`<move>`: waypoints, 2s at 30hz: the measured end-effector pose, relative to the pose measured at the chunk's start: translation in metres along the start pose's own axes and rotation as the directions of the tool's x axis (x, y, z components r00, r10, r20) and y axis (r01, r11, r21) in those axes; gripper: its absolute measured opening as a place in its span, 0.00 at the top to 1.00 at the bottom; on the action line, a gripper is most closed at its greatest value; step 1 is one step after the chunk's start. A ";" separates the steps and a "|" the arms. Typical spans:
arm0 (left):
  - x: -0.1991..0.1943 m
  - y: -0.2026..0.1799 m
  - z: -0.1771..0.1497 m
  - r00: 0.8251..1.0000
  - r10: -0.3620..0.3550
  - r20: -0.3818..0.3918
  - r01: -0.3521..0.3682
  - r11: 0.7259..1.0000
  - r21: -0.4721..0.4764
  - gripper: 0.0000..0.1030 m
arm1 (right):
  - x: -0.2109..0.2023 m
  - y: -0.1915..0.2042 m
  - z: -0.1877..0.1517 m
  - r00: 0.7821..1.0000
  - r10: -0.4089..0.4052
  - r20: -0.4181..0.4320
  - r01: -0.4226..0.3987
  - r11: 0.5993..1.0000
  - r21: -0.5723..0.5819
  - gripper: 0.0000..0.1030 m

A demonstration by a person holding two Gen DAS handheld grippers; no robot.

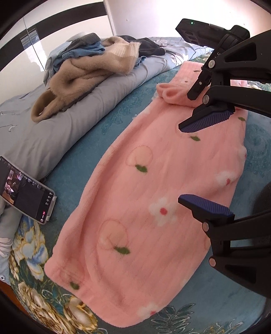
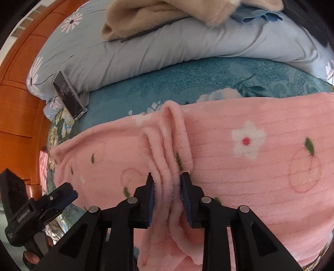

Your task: Fold clothes

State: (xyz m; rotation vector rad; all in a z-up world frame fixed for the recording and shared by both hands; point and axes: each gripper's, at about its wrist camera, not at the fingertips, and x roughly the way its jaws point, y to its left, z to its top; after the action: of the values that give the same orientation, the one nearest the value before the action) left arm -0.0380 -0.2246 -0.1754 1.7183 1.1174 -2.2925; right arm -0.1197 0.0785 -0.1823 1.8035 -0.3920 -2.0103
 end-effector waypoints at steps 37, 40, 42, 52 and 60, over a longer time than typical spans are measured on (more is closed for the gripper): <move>0.052 -0.147 -0.072 0.975 -0.081 -0.207 0.159 0.905 0.394 0.34 | -0.103 -0.169 -0.076 0.977 0.008 0.213 -0.081 0.938 0.338 0.66; 0.075 -0.140 -0.078 0.961 -0.041 -0.272 0.142 0.921 0.363 0.36 | -0.101 -0.170 -0.075 0.977 0.008 0.215 -0.082 0.937 0.339 0.66; 0.079 -0.133 -0.082 0.957 -0.054 -0.286 0.153 0.929 0.337 0.36 | -0.100 -0.173 -0.076 0.977 0.009 0.214 -0.084 0.936 0.343 0.66; 0.085 -0.142 -0.078 0.960 -0.055 -0.273 0.158 0.914 0.375 0.62 | -0.098 -0.175 -0.076 0.978 0.008 0.206 -0.081 0.934 0.348 0.66; 0.075 -0.137 -0.078 0.964 -0.110 -0.243 0.187 0.927 0.326 0.90 | -0.105 -0.176 -0.078 0.977 0.001 0.212 -0.076 0.935 0.347 0.66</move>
State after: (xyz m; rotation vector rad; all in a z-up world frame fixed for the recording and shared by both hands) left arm -0.0652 -0.0524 -0.1795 2.1279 0.9469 -2.5702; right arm -0.0545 0.2874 -0.1821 1.7637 -0.8983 -2.2200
